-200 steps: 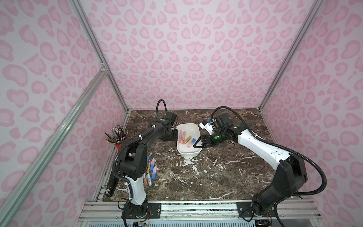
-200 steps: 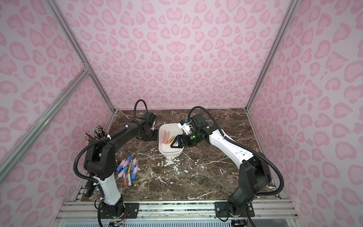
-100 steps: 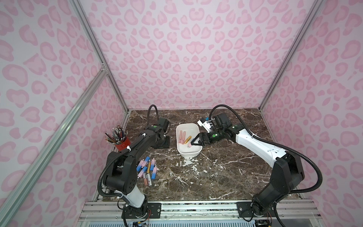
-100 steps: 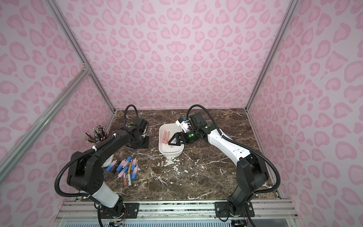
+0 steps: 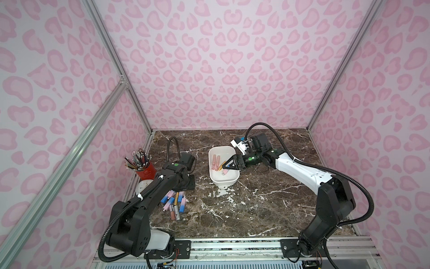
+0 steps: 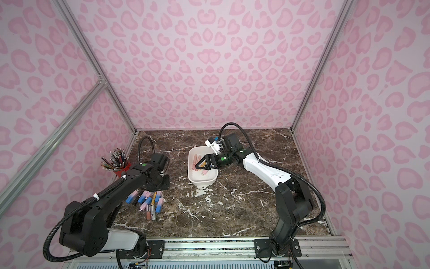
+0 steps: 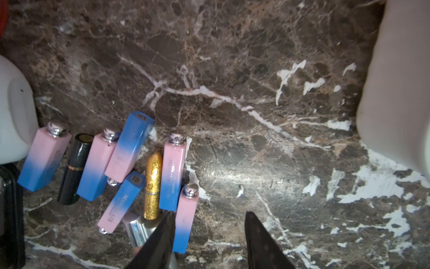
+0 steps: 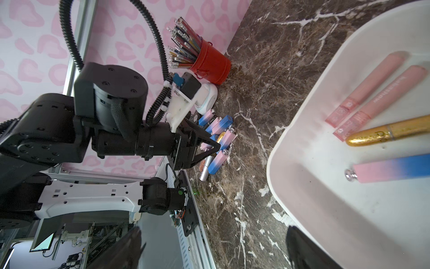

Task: Put the lipstick into the storage box
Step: Pick up the lipstick at the center of the board.

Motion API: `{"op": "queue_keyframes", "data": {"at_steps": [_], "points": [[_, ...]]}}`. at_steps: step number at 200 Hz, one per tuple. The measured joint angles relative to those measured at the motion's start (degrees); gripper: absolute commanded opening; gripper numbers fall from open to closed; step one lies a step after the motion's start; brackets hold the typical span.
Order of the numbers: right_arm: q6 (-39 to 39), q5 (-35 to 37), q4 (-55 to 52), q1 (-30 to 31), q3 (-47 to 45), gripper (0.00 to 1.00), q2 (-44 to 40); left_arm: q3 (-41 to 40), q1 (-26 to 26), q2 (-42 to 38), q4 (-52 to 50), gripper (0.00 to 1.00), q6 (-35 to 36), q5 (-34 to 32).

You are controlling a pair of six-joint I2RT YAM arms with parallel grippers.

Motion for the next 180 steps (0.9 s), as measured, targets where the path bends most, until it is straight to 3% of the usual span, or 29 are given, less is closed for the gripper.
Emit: {"op": "queue_keyframes", "data": {"at_steps": [110, 180], "points": [[-1.0, 1.5, 0.8, 3.3, 2.1, 0.99, 0.7, -6.6, 0.0, 1.0, 1.7, 0.45, -2.1, 1.6], [-1.9, 3.8, 0.2, 3.3, -1.1, 0.99, -4.3, -7.6, 0.0, 3.1, 2.7, 0.44, -2.1, 2.0]]}}
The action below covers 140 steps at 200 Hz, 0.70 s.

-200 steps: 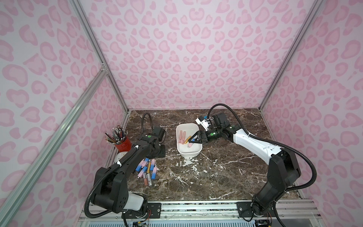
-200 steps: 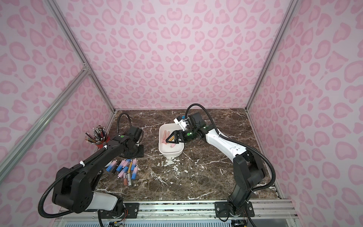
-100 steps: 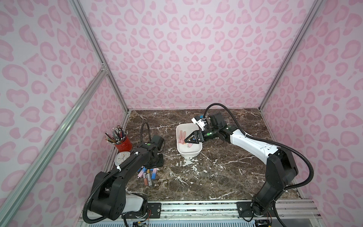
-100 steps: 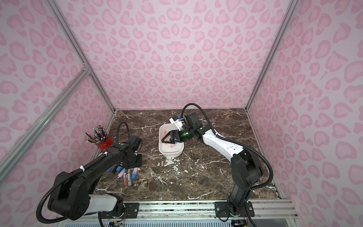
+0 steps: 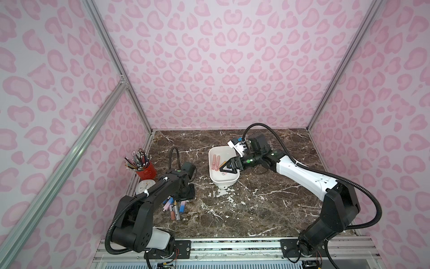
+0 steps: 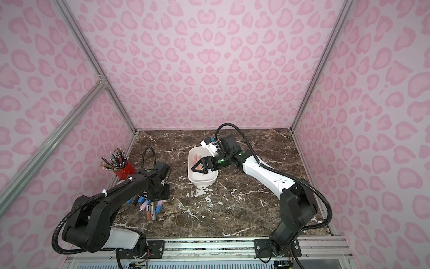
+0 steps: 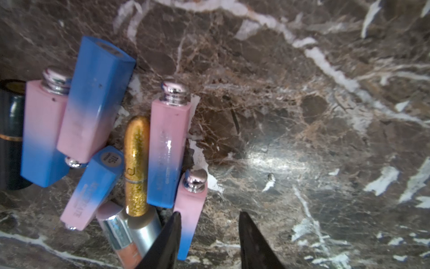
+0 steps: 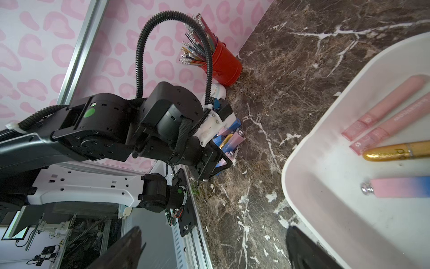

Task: Put the lipstick into the storage box
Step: Pick up the lipstick at the center of the board.

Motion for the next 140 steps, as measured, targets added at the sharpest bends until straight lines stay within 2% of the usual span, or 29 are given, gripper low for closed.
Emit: {"op": "queue_keyframes", "data": {"at_steps": [140], "points": [[-0.8, 6.2, -3.0, -1.0, -10.3, 0.99, -14.5, 0.0, 0.0, 5.3, 0.2, 0.40, -1.0, -0.9]]}}
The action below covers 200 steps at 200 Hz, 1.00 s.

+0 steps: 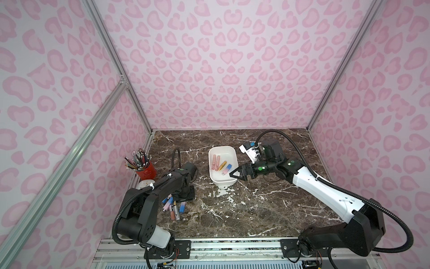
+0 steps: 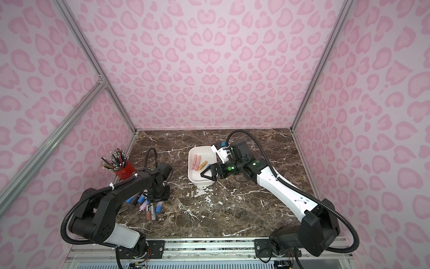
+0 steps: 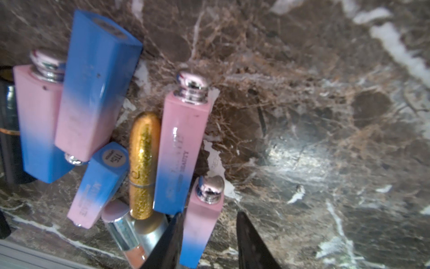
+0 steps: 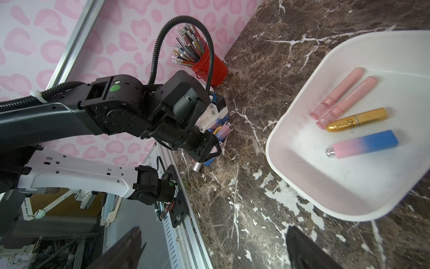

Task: Put the lipstick into the storage box
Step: Pick up the lipstick at the center of the board.

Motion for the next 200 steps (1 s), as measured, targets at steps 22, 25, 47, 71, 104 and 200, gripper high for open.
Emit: {"op": "queue_keyframes", "data": {"at_steps": [22, 25, 47, 71, 104, 200], "points": [[-0.3, 1.4, -0.9, 0.0, -1.1, 0.99, -1.4, -0.7, 0.1, 1.0, 1.5, 0.40, -0.3, 1.5], [-0.3, 1.7, -1.1, 0.0, -1.3, 0.99, -1.7, -0.7, 0.1, 1.0, 1.5, 0.41, -0.4, 1.6], [-0.7, 2.7, -1.5, 0.1, -1.9, 0.99, -2.5, -0.7, 0.1, 1.0, 1.5, 0.40, -0.5, 2.0], [-0.9, 3.3, -1.6, 0.3, -2.2, 0.99, -2.8, -0.6, 0.0, 1.1, 1.5, 0.34, -1.0, 2.3], [-1.3, 3.8, -2.1, 0.5, -2.1, 0.99, -2.8, 0.5, -1.1, 2.5, 1.2, 0.14, -1.5, 2.7], [-1.6, 5.4, -3.9, 0.9, -1.6, 0.99, -1.7, 11.5, -3.8, 4.6, -1.0, 0.03, -1.2, 4.0]]}}
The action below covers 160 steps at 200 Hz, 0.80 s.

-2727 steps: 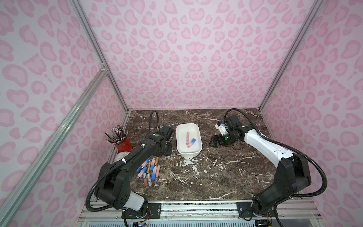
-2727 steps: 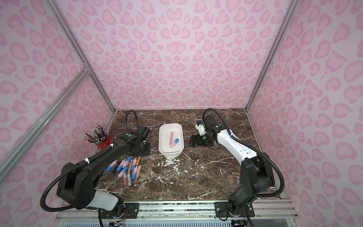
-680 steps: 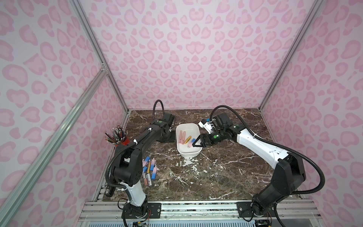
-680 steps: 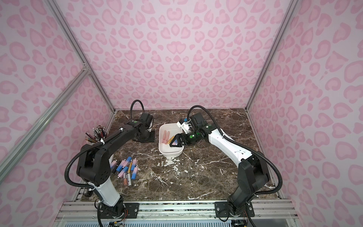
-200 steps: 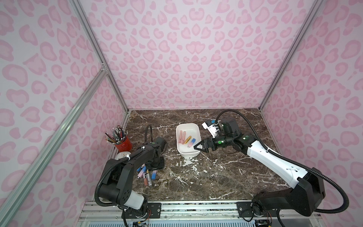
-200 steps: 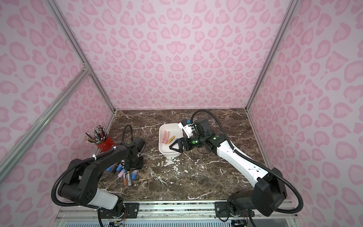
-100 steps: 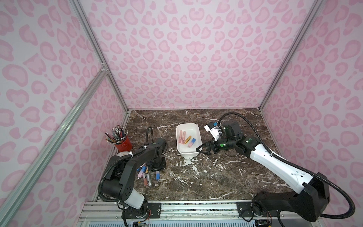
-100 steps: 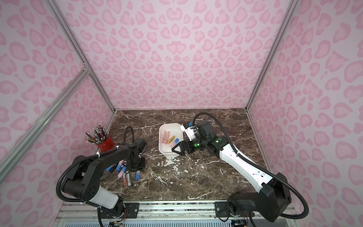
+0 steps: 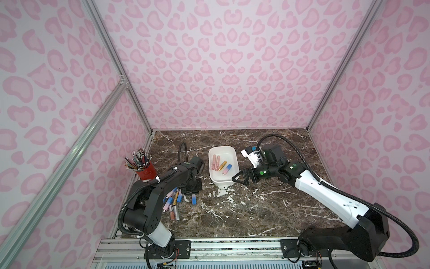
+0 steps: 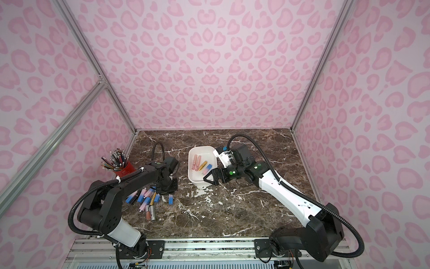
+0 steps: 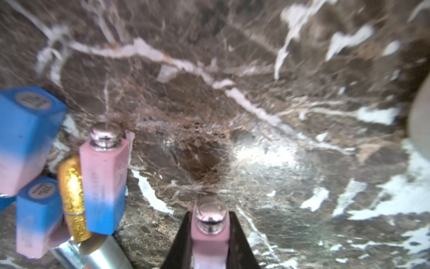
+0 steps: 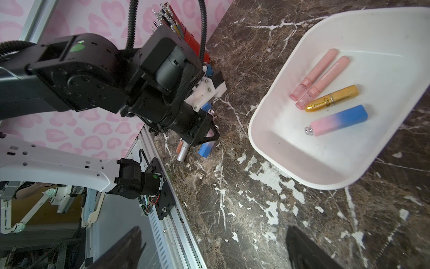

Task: Put the lipstick into the storage box
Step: Pick up the lipstick at the center of the board, then place the lipstick in the storage box.

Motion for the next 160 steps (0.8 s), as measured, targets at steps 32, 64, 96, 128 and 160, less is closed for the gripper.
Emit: {"op": "queue_keyframes", "data": {"at_steps": [32, 64, 96, 128, 160], "points": [[-0.6, 1.1, -0.2, 0.0, 0.7, 0.99, 0.9, 8.7, -0.3, 0.2, -3.2, 0.03, 0.8, -1.2], [-0.9, 1.3, -0.4, 0.0, 0.8, 0.99, 1.6, 19.9, -0.4, 4.0, -5.6, 0.03, 1.9, -1.7], [-1.7, 1.3, -0.7, -0.5, 1.4, 0.99, 2.3, 30.5, -1.2, 10.1, -5.6, 0.03, 2.3, -2.0], [-2.6, 1.5, -1.9, -1.3, 2.4, 0.99, 3.1, 39.9, -3.5, 17.3, -5.5, 0.03, 2.2, -1.8], [-4.0, 2.1, -3.7, -1.6, 3.5, 0.99, 4.5, 47.7, -5.5, 23.6, -5.4, 0.03, 2.1, -0.8]]}}
